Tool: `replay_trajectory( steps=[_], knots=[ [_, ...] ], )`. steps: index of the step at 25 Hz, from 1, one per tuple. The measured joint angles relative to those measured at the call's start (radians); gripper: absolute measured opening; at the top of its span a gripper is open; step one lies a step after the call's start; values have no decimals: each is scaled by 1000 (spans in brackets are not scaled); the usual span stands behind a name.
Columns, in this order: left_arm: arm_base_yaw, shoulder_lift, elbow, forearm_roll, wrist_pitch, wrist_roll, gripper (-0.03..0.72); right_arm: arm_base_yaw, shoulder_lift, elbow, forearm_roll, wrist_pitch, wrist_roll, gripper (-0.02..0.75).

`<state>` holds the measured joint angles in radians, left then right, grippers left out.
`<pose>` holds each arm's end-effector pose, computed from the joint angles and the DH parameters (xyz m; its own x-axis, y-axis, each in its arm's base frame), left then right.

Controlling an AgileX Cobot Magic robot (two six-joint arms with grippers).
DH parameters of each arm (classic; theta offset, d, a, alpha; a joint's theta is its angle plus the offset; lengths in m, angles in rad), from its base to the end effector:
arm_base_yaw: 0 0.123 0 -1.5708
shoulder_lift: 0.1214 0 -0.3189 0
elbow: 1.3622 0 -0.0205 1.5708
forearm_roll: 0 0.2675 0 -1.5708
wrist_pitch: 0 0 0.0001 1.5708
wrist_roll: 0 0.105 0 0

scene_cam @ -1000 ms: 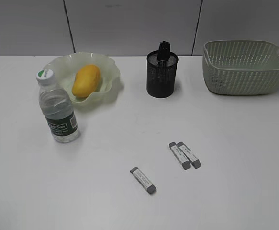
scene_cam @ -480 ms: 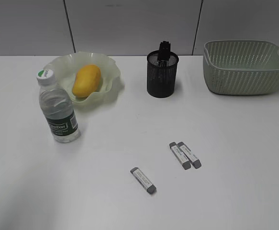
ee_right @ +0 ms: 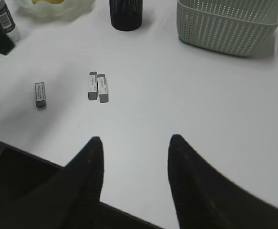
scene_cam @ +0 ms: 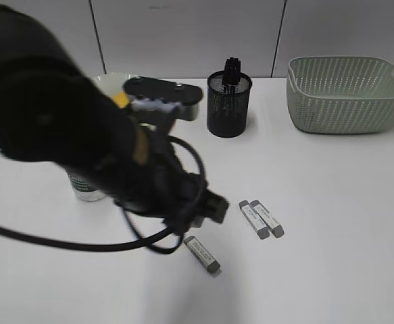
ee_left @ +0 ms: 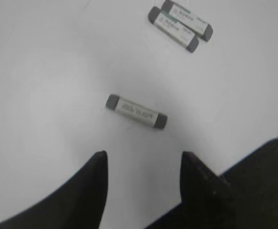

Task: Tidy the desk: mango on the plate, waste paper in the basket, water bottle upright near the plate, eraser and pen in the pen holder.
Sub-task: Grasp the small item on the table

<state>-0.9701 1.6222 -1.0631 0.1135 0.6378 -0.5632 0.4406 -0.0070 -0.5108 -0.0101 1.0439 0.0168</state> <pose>0.2032 -0.2841 0.2401 -0.8166 0.3894 -0.4262 0.4882 0.8598 -0.1498 -0.0118 -0.0066 0.2837 -0.3892 -0.1706 -0.9052 -0.4148 0.9099 0.0069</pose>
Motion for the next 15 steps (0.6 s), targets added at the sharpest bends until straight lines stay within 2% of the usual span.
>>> replay_trajectory(
  steps=[3,9,12,15],
  knots=[
    [-1,154,-149,14,-40,-18,419,0,0,0,0,0,0,363],
    [1,424,-447,14,-28,-40,430,0,0,0,0,0,1,363],
    [3,532,-531,15,53,-45,430,0,0,0,0,0,1,363],
    [3,597,-557,-7,99,-53,430,0,0,0,0,0,1,363]
  ],
)
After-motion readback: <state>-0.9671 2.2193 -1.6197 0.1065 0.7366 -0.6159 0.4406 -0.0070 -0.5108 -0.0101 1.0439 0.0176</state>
